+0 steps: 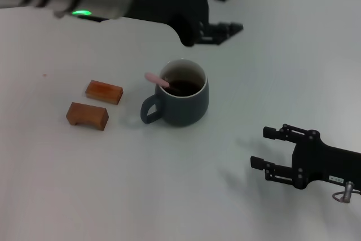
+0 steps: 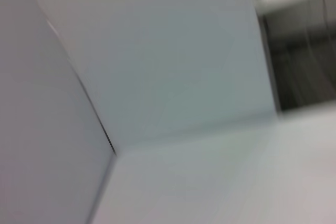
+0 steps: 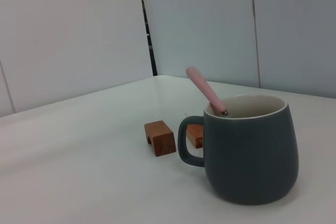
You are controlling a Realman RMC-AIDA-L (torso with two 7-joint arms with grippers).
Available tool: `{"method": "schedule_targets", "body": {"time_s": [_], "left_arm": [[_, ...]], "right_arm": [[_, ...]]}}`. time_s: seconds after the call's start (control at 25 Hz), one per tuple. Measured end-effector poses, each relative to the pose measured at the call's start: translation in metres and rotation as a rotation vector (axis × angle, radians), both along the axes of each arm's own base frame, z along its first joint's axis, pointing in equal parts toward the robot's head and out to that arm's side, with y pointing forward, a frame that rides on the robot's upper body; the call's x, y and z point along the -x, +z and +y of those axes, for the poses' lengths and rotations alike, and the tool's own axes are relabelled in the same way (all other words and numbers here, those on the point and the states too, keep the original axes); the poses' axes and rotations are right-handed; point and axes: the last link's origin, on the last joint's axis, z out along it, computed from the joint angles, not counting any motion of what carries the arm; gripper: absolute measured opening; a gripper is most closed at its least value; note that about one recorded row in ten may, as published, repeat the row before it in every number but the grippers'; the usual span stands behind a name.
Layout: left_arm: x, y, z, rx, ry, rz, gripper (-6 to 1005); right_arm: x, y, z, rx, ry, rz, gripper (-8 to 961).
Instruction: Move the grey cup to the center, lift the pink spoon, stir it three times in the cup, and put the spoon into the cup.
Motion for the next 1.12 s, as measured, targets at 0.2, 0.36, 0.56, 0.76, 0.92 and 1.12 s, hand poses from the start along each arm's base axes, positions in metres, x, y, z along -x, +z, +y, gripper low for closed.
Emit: {"method": "schedule_targets", "body": {"time_s": [0.2, 0.36, 0.56, 0.76, 0.92, 1.12], "left_arm": [[0.052, 0.029, -0.008, 0.007, 0.085, -0.471, 542], [0.089, 0.03, -0.02, 0.002, 0.112, -0.631, 543], [0.157, 0.02, -0.054, -0.083, 0.145, -0.89, 553], [0.206, 0.001, -0.092, -0.203, 0.17, -0.893, 569], [0.241, -0.022, -0.124, -0.348, 0.176, -0.713, 652], [0.261, -0.032, -0.132, -0.362, 0.281, -0.647, 805]], "right_arm": [[0.001, 0.0, 0.001, -0.002, 0.005, -0.003, 752], [0.001, 0.0, 0.001, -0.003, 0.006, -0.005, 752], [-0.001, 0.0, -0.001, -0.006, -0.001, -0.005, 752], [-0.002, 0.0, -0.001, -0.008, -0.003, -0.006, 752], [-0.002, 0.0, -0.001, -0.008, -0.003, -0.007, 752], [-0.001, 0.0, 0.0, -0.008, 0.002, -0.005, 752]]}}
